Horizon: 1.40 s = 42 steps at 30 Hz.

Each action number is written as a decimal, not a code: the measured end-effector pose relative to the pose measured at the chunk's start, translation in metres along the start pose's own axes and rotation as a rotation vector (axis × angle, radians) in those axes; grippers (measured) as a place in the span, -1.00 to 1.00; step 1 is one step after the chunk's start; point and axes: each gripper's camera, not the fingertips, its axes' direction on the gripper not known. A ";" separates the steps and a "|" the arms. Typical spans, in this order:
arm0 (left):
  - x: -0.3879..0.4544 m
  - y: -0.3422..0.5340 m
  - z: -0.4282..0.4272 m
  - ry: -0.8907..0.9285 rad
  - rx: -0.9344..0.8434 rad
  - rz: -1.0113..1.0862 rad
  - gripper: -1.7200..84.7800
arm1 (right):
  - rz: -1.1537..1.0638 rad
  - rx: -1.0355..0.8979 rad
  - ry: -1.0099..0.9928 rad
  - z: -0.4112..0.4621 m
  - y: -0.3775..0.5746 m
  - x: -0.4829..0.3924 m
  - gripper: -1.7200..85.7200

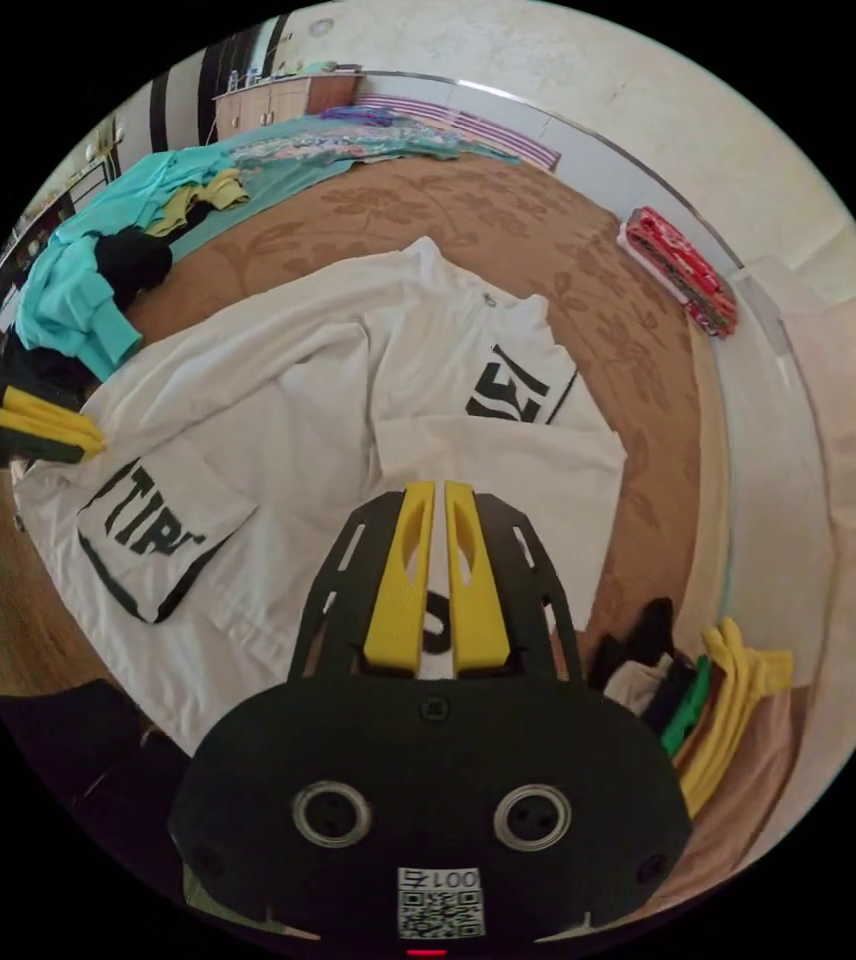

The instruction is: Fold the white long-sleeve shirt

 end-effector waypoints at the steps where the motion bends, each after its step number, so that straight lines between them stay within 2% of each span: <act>1: 0.002 -0.002 -0.007 -0.011 0.004 -0.020 -0.97 | -0.014 -0.003 -0.037 0.010 -0.012 0.002 -0.94; 4: 0.001 -0.005 -0.036 -0.015 0.030 -0.095 -0.98 | -0.082 -0.076 -0.060 0.030 -0.033 -0.003 -0.95; 7: -0.007 -0.010 -0.069 -0.010 0.072 -0.192 -0.98 | -0.148 -0.049 0.010 0.017 -0.046 0.000 -0.95; 10: -0.016 -0.023 -0.102 -0.079 0.112 -0.242 -0.98 | -0.103 0.025 -0.048 -0.012 -0.060 0.024 -0.95; 14: -0.027 -0.048 -0.134 -0.184 0.144 -0.230 -0.98 | -0.073 0.059 -0.203 -0.038 -0.101 0.057 -0.95; 18: -0.037 -0.078 -0.151 -0.253 0.111 -0.178 -0.98 | -0.126 0.099 -0.243 -0.042 -0.154 0.059 -0.95; 23: -0.039 -0.092 -0.146 -0.186 0.023 -0.088 -0.98 | -0.155 0.061 -0.328 -0.020 -0.238 0.035 -0.95; 26: -0.035 -0.091 -0.140 -0.040 -0.048 0.036 -0.98 | -0.157 -0.070 -0.416 0.001 -0.275 0.023 -0.95; 28: -0.031 -0.089 -0.138 0.061 -0.072 0.121 -0.98 | -0.163 -0.132 -0.377 0.004 -0.289 0.022 -0.95; 31: -0.030 -0.087 -0.135 0.173 -0.050 0.138 -0.98 | -0.058 -0.062 -0.389 -0.023 -0.311 0.050 -0.94; 34: -0.033 -0.088 -0.125 0.202 -0.054 0.102 -0.97 | 0.005 0.018 -0.396 -0.046 -0.349 0.085 -0.92; 36: -0.037 -0.089 -0.121 0.167 -0.063 0.041 -0.95 | -0.055 0.051 -0.438 -0.049 -0.382 0.094 -0.89; 38: -0.040 -0.087 -0.121 0.129 -0.039 -0.015 -0.92 | -0.194 -0.001 -0.334 -0.037 -0.432 0.093 -0.84; 40: -0.045 -0.085 -0.123 0.091 -0.004 -0.094 -0.88 | -0.226 -0.008 -0.203 -0.023 -0.467 0.096 -0.80; 42: -0.047 -0.085 -0.118 0.105 -0.007 -0.152 -0.86 | -0.200 -0.019 -0.194 -0.008 -0.499 0.107 -0.78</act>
